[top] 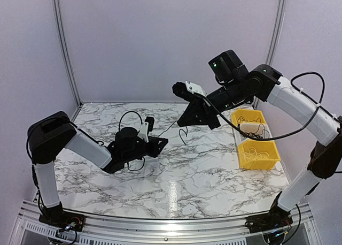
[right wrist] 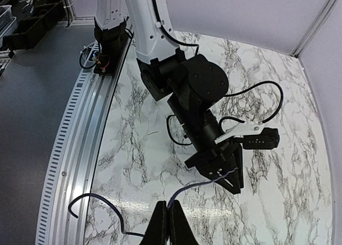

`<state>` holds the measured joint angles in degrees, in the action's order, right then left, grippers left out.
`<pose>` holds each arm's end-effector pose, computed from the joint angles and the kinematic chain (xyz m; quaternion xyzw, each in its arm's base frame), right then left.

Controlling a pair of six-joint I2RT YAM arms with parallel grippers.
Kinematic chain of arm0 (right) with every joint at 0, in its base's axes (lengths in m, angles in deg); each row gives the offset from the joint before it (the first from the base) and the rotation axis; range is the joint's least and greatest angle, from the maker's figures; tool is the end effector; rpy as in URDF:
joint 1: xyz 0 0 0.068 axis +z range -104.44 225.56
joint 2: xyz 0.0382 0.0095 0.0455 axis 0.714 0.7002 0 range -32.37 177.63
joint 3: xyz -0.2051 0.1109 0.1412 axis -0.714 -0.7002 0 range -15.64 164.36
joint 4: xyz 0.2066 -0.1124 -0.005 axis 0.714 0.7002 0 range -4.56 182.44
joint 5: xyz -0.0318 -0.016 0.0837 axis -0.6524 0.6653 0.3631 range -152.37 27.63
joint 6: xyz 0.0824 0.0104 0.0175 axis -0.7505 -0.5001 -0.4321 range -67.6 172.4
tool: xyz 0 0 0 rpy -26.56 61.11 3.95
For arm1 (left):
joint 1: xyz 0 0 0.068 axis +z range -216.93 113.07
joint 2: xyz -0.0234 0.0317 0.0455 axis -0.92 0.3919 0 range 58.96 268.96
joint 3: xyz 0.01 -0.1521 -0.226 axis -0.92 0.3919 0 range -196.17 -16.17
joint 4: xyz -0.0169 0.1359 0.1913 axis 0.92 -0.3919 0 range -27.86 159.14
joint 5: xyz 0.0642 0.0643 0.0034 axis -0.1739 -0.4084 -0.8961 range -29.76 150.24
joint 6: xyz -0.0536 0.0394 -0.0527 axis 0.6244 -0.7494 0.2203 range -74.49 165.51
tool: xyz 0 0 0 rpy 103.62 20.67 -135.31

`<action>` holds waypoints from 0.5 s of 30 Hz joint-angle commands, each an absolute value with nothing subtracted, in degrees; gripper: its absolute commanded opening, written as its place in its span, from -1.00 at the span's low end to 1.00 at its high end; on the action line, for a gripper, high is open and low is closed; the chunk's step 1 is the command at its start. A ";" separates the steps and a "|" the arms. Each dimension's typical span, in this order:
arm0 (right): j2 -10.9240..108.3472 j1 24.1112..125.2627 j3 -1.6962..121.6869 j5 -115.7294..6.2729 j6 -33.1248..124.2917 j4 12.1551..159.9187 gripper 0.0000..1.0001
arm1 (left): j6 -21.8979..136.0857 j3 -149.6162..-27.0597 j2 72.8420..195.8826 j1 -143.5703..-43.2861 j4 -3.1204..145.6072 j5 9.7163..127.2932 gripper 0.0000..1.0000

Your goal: Untangle the cables

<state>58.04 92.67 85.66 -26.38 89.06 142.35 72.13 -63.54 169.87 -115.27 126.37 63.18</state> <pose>0.1834 0.2620 0.3804 -0.6749 0.5793 0.3177 0.3286 0.2711 -0.3104 0.1762 0.1571 0.7281 -0.4210 0.5176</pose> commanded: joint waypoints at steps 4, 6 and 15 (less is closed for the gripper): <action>54.54 84.94 95.35 -18.52 90.43 143.62 -1.00 | 72.56 -60.82 173.31 -113.83 127.65 62.42 -0.70; 54.03 83.20 96.24 -19.20 90.76 143.61 -1.00 | 72.86 -60.29 173.42 -113.69 127.66 62.16 -0.71; 51.83 75.15 95.34 -24.41 89.64 140.68 -1.00 | 73.70 -58.47 173.26 -113.20 128.71 61.12 -0.82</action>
